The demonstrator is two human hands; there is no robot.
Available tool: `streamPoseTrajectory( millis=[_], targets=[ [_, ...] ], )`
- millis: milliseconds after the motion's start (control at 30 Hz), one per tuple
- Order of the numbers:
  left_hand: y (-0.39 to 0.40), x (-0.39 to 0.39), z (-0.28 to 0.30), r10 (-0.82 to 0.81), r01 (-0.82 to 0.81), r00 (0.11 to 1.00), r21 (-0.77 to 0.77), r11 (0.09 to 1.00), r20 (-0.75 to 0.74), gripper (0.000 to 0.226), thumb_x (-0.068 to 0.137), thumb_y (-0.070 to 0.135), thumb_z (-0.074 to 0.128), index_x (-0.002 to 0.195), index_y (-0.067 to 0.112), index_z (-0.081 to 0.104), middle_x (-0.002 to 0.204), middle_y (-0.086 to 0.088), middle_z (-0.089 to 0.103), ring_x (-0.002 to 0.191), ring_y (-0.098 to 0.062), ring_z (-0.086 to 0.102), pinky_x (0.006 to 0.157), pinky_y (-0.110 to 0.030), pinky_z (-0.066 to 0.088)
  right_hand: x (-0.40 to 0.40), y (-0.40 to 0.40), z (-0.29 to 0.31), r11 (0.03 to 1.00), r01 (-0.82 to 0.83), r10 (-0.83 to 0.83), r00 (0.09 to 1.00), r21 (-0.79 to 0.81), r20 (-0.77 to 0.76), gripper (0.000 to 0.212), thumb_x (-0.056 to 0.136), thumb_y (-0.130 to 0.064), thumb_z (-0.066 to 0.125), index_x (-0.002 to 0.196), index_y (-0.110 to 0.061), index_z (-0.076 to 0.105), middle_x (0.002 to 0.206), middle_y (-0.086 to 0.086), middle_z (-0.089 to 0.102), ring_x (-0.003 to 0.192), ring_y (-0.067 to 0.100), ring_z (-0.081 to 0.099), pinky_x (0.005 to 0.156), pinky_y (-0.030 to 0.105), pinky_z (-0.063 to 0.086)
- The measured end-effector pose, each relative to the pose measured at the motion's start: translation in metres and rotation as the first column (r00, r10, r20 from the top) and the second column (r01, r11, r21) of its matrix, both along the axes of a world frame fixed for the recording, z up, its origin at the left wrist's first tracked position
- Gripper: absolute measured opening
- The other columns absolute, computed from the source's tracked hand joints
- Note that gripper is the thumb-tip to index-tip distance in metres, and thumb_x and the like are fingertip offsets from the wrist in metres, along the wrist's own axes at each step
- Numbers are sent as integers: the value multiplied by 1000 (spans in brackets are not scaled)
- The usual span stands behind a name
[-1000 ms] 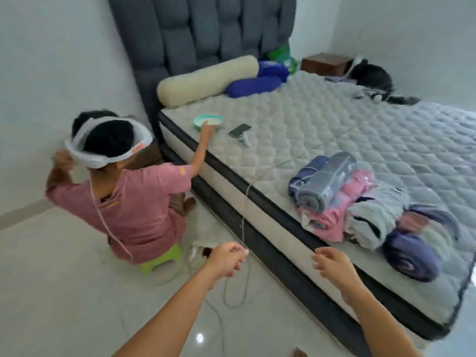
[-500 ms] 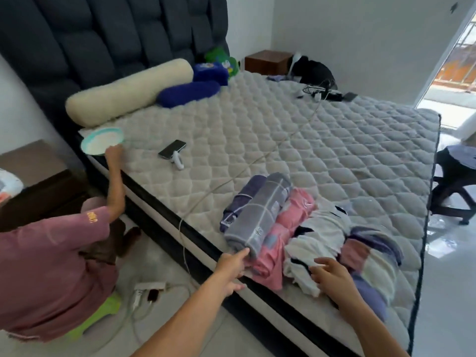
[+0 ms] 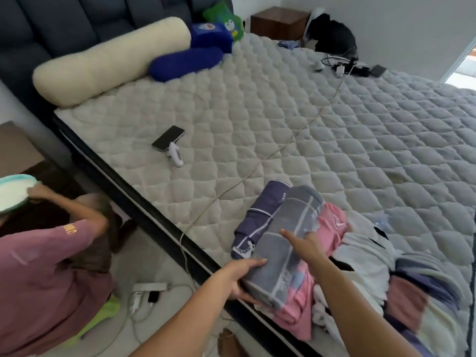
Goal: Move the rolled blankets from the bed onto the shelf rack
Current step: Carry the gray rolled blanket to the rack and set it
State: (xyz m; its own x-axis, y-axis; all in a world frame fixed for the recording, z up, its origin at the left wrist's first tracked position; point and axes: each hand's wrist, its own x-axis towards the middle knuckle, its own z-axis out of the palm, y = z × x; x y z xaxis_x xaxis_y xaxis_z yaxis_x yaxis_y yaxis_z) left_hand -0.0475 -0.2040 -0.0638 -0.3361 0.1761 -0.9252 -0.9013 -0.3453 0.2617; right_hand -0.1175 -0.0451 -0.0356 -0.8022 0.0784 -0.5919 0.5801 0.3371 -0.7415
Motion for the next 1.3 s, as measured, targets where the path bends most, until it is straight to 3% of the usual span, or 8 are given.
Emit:
streamPoseTrajectory(
  millis=[167,267,433,600,867,1100,1200,1300],
  targets=[
    [-3,-6,-12,-15,14,999,14,1000,48,23,84,24,70,98,12,56,97,-13,63,82,-30,62,98,-62,44,-9,-15,-17,985,156,-138,964,-67,226,76,58,-39,86,121,-8,56,114,8,64,97,27,60,81,36,48],
    [-8,-11,-22,-38,37,998,14,999,52,23,84,24,71,98,13,57,97,-11,65,84,-29,62,101,-61,43,-22,-16,-29,983,153,-125,963,-104,237,91,37,-44,87,118,-11,60,109,7,69,96,27,66,87,41,54],
    [-10,-17,-25,-78,79,995,-17,997,63,23,83,23,71,98,12,57,96,-11,64,84,-27,62,95,-56,47,-23,-12,-37,984,156,-134,967,-85,217,90,41,-43,86,120,-11,57,113,7,67,99,27,64,87,41,53],
    [-2,-6,-22,-33,32,999,-118,993,-11,56,75,31,78,122,14,54,114,-12,64,98,-29,63,89,-54,53,-23,-2,-38,984,102,-64,966,-144,250,106,37,-49,88,128,-10,50,120,7,63,104,27,61,89,42,52],
    [24,43,19,184,-229,956,-188,955,-228,32,85,19,67,115,22,55,104,-4,60,94,-24,60,96,-56,50,-10,19,-18,953,-41,73,992,-299,98,69,69,-28,81,126,-7,50,117,7,61,93,19,55,81,34,39],
    [20,116,40,452,-525,823,-159,836,-343,48,84,18,70,128,21,52,118,-7,54,106,-29,56,84,-51,55,29,-11,20,871,-328,315,944,-365,-98,78,63,-26,84,130,-10,46,119,8,62,100,20,59,89,37,47],
    [14,159,42,561,-652,732,-159,741,-386,55,83,21,71,133,21,50,123,-7,55,107,-31,57,82,-49,56,57,-39,33,838,-449,422,893,-308,-155,94,47,-42,85,127,-11,46,119,8,61,106,27,59,96,47,49],
    [10,214,49,665,-773,612,-144,618,-428,58,82,22,72,135,25,49,132,-9,53,106,-31,58,73,-45,57,101,-67,45,754,-585,545,811,-298,-214,86,56,-36,85,127,-10,45,122,8,60,109,27,58,97,45,48]
  ],
)
